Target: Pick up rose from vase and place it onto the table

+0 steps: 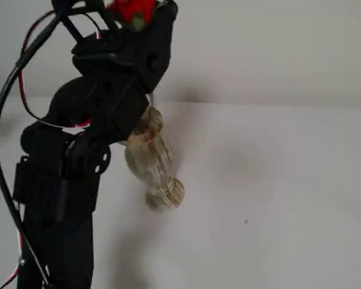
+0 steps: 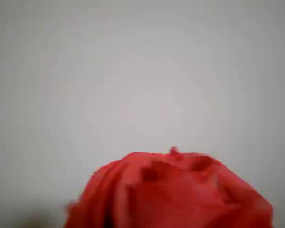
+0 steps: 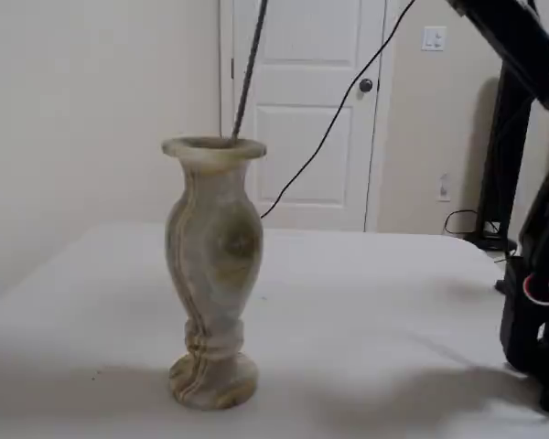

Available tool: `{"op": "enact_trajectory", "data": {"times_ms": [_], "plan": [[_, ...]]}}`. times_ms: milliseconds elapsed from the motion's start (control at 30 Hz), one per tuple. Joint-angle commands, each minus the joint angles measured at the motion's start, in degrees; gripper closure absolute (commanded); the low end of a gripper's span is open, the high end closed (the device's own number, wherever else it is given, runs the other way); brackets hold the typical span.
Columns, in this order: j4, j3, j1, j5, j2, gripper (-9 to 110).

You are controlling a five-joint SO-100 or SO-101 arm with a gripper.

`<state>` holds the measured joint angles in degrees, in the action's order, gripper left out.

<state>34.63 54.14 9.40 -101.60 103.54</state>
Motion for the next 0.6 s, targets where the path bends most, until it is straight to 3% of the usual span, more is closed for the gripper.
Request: {"op": "enact_trajectory", "data": {"times_ms": [0, 133, 567], "plan": [[-0.97, -5.54, 4.83, -6.77, 0.18, 101], [3.25, -5.45, 8.88, -12.74, 0.44, 101], [36.83, -4.13, 16.0, -18.19, 0.97, 101]]}}
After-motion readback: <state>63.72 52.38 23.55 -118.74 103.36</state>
